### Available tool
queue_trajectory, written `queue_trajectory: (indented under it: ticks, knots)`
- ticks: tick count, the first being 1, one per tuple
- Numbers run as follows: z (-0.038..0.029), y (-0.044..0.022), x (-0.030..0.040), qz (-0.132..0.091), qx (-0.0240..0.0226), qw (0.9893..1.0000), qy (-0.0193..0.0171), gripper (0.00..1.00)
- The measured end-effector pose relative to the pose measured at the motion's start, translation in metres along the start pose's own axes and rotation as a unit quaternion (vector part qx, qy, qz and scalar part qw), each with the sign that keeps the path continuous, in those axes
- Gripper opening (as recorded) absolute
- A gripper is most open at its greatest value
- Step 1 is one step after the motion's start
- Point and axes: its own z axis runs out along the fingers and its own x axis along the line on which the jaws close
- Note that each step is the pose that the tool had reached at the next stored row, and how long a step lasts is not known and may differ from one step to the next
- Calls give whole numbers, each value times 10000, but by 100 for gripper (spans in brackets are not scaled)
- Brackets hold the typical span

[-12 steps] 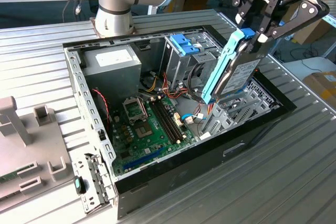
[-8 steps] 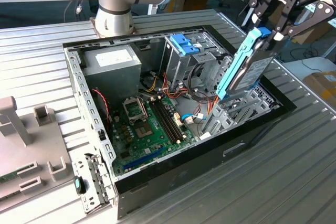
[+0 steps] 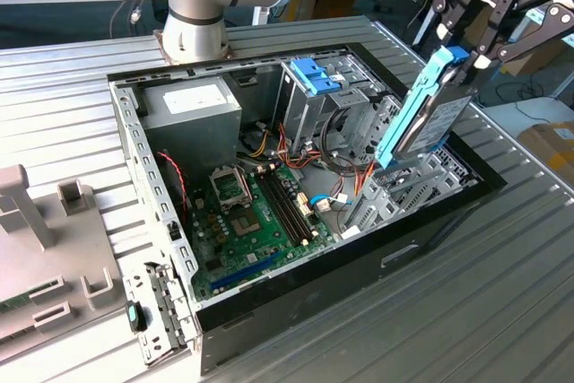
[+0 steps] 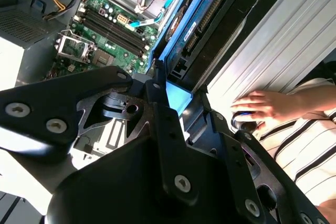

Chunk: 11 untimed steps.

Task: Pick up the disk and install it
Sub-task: 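Pick up the disk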

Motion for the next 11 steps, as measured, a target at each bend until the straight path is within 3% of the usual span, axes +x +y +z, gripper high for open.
queue_trajectory:
  ticks: [11]
  knots:
    - [101, -16, 10, 51, 13, 10000, -1, 36]
